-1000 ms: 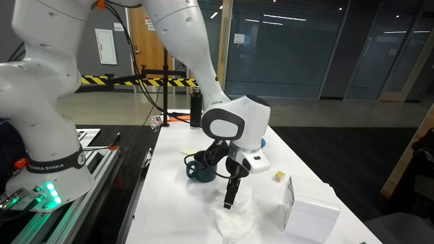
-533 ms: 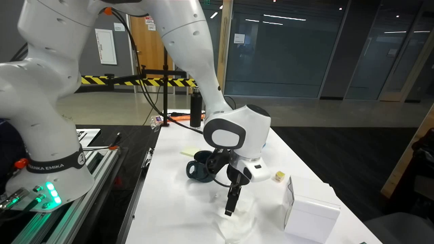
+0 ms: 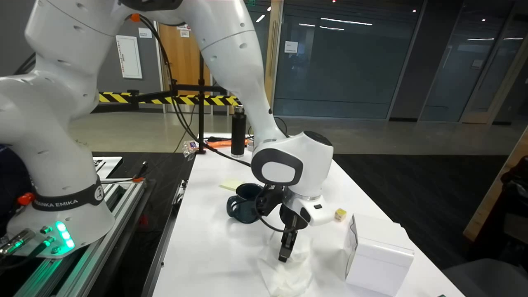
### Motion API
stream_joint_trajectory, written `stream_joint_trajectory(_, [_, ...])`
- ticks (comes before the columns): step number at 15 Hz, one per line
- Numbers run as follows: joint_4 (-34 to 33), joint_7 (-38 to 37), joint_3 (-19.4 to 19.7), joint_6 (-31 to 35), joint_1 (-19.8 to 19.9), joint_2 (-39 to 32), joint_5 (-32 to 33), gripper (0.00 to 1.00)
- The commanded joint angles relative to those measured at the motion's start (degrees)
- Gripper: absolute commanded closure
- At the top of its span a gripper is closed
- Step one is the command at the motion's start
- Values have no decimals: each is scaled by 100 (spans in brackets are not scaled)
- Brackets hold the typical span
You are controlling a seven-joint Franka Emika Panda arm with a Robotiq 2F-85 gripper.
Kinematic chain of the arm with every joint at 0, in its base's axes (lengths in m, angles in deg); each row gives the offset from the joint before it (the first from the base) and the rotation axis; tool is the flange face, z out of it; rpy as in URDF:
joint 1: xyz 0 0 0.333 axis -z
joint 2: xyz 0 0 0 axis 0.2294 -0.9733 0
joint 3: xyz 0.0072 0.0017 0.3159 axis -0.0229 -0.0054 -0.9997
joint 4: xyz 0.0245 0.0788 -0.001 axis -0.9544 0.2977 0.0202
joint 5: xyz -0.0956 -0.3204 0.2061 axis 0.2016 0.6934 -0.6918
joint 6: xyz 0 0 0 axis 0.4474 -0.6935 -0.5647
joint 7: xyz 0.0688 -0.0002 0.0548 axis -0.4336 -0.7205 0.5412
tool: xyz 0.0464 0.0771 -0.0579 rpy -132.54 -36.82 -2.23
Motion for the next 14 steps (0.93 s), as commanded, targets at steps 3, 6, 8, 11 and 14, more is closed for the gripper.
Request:
stream_joint_trajectory(3, [-160, -80, 109, 85, -71, -93, -64, 100])
stream_joint_trajectory(6, [-285, -143, 200, 93, -25, -151, -79, 100])
stream_joint_trajectory(8, [-403, -226, 305, 49, 13, -206, -87, 100])
stream_joint_trajectory(11, [-545, -370, 496, 51, 9, -310, -49, 100])
stream_joint_trajectory(14, [-539, -415, 557, 107, -64, -370, -10, 100])
